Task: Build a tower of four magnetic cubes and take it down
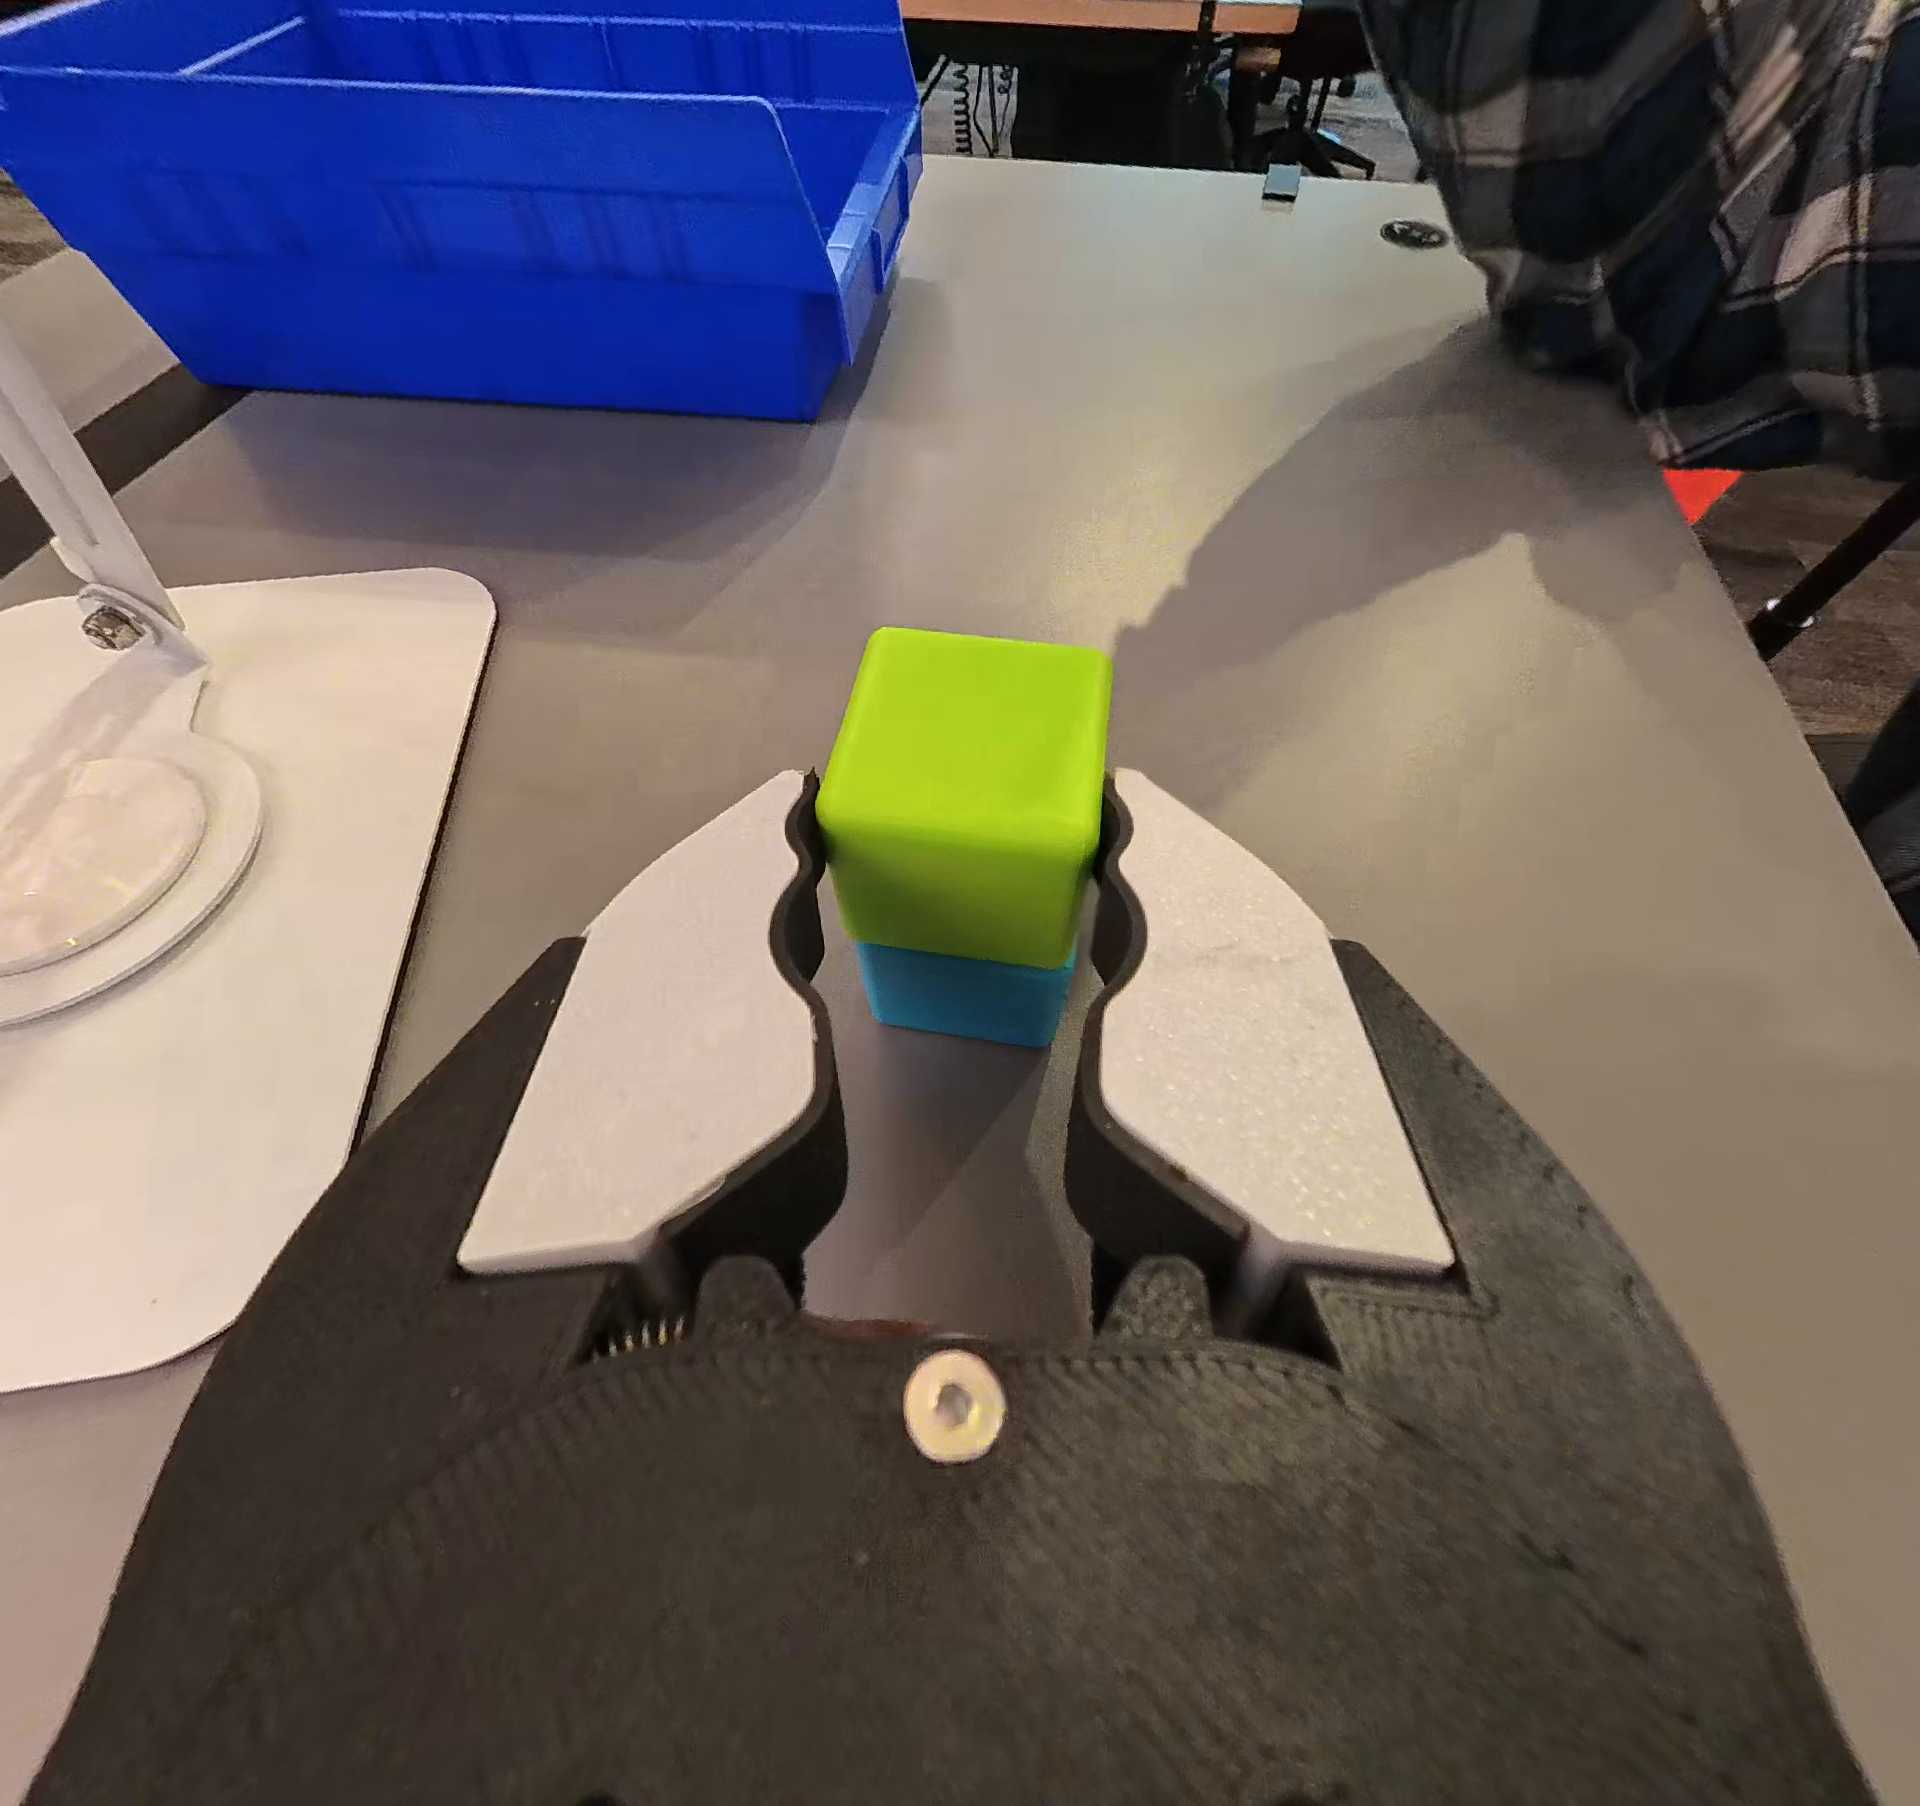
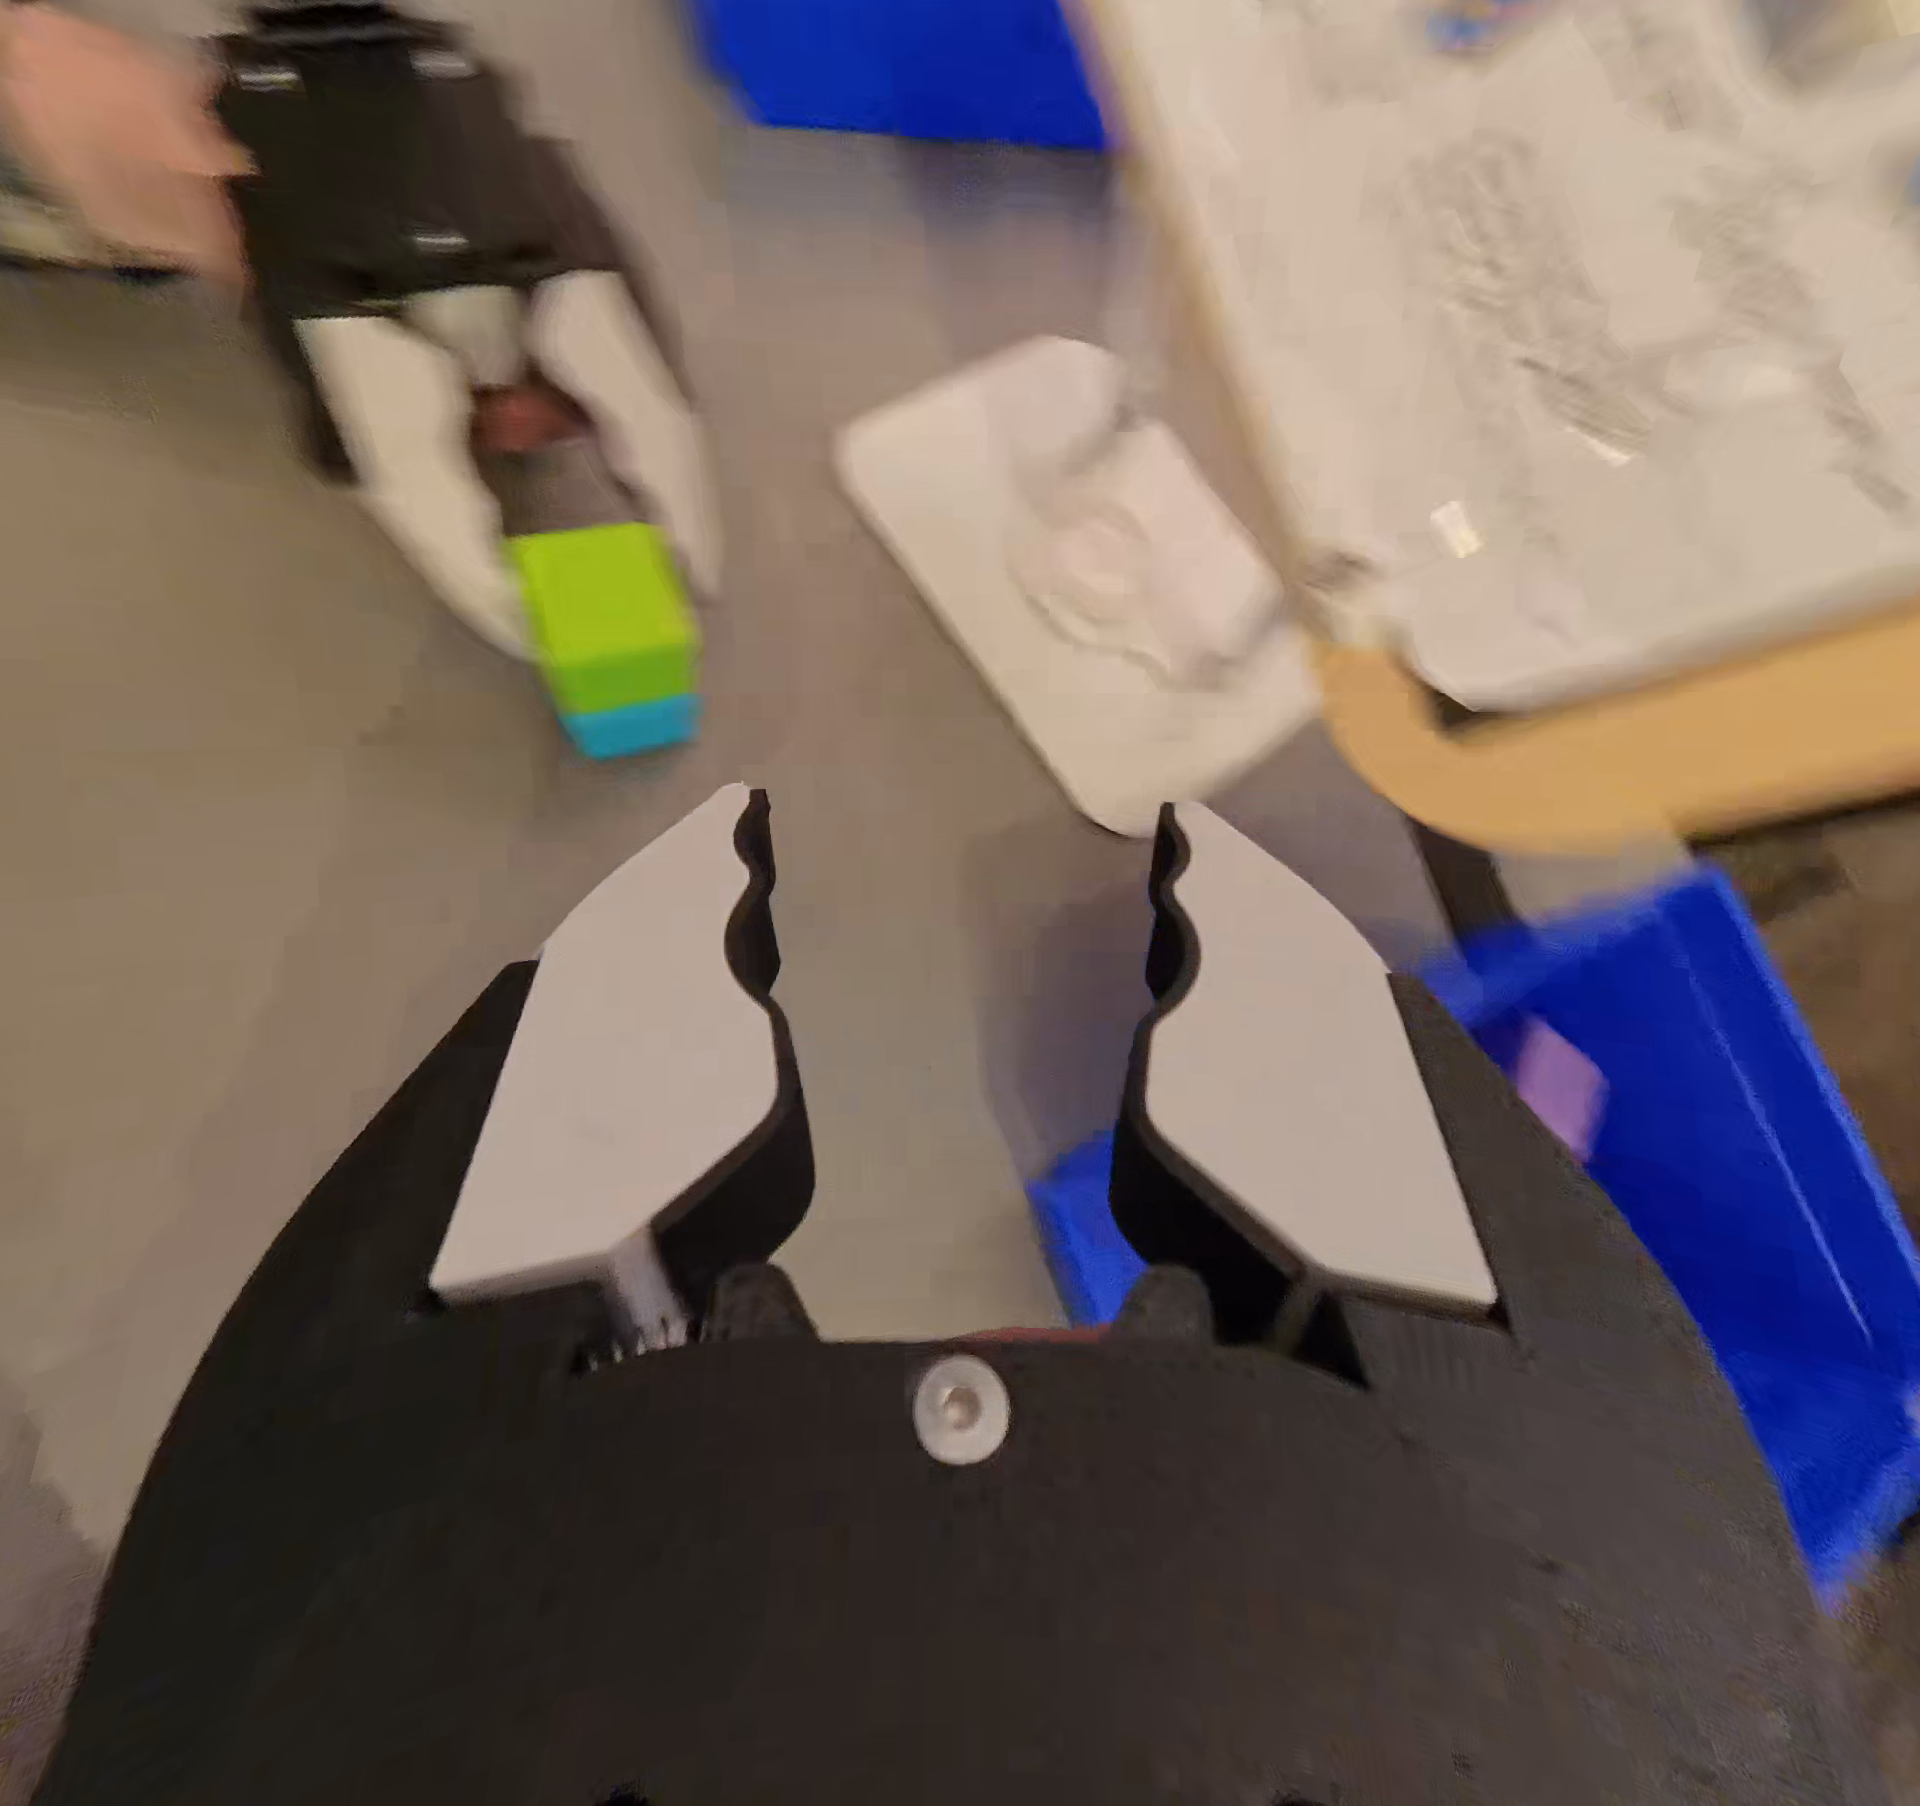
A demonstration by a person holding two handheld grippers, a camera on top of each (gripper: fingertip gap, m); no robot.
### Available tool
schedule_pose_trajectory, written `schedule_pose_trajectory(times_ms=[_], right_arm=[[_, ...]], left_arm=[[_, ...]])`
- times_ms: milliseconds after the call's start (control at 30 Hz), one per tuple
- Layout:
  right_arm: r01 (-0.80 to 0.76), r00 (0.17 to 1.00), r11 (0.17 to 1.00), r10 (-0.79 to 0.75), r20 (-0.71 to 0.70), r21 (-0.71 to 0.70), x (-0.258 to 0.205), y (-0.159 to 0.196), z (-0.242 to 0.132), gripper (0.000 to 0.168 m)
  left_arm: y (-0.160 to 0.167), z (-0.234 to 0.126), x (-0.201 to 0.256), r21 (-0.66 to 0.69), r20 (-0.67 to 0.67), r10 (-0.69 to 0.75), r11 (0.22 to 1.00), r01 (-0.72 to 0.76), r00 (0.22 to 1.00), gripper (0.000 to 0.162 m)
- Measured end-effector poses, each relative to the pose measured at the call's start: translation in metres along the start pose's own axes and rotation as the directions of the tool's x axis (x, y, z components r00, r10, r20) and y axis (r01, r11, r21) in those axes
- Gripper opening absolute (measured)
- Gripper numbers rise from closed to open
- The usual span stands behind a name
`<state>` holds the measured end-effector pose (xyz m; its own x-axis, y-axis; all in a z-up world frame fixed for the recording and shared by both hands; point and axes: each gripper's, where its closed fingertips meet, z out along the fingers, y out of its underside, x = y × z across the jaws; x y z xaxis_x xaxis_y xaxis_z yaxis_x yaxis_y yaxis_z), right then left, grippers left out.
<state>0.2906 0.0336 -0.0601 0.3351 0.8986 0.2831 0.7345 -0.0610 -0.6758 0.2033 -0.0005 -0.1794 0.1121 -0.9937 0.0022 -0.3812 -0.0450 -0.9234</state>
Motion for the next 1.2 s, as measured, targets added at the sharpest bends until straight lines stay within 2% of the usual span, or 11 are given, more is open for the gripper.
schedule_pose_trajectory(times_ms=[67, 167, 333, 433, 500, 600, 767, 833, 900, 1200], right_arm=[[0.119, 0.991, 0.992, -0.116, 0.071, -0.036, -0.037, -0.011, 0.03, 0.073], [0.229, 0.96, 0.966, -0.203, 0.196, -0.121, -0.076, -0.007, 0.074, 0.07], [0.27, 0.935, 0.937, -0.2, 0.292, -0.223, -0.091, 0.009, 0.115, 0.068], [0.246, 0.928, 0.947, -0.169, 0.331, -0.207, -0.092, 0.005, 0.122, 0.06], [0.247, 0.923, 0.947, -0.164, 0.348, -0.208, -0.093, 0.004, 0.125, 0.061], [0.249, 0.921, 0.944, -0.162, 0.354, -0.215, -0.093, 0.004, 0.128, 0.06], [0.256, 0.915, 0.938, -0.156, 0.372, -0.235, -0.096, 0.011, 0.131, 0.059], [0.261, 0.912, 0.933, -0.155, 0.379, -0.246, -0.098, 0.013, 0.133, 0.061], [0.267, 0.909, 0.931, -0.158, 0.385, -0.247, -0.1, 0.014, 0.133, 0.06], [0.247, 0.901, 0.94, -0.134, 0.412, -0.236, -0.104, 0.012, 0.135, 0.052]], left_arm=[[0.001, 0.001, 0.0, -0.008, 0.003, 0.003, 1.0, -0.003, 1.0, 0.049], [0.002, 0.002, 0.0, -0.015, 0.003, 0.004, 1.0, -0.004, 1.0, 0.049], [0.003, 0.001, 0.0, -0.018, 0.002, 0.001, 1.0, -0.001, 1.0, 0.049], [0.01, -0.005, -0.001, -0.073, -0.011, -0.039, 0.997, 0.038, 0.999, 0.055], [0.018, -0.011, 0.006, -0.139, -0.062, -0.066, 0.989, 0.057, 0.996, 0.057], [0.026, -0.015, 0.008, -0.192, -0.054, -0.053, 0.98, 0.042, 0.997, 0.063], [0.057, 0.004, 0.007, -0.357, -0.032, -0.001, 0.934, -0.011, 0.999, 0.06], [0.052, 0.008, 0.007, -0.334, -0.027, 0.005, 0.942, -0.014, 1.0, 0.058], [0.05, 0.009, 0.003, -0.328, -0.017, -0.029, 0.945, 0.022, 0.999, 0.046], [0.047, 0.013, 0.003, -0.318, -0.023, -0.007, 0.948, -0.001, 1.0, 0.044]])
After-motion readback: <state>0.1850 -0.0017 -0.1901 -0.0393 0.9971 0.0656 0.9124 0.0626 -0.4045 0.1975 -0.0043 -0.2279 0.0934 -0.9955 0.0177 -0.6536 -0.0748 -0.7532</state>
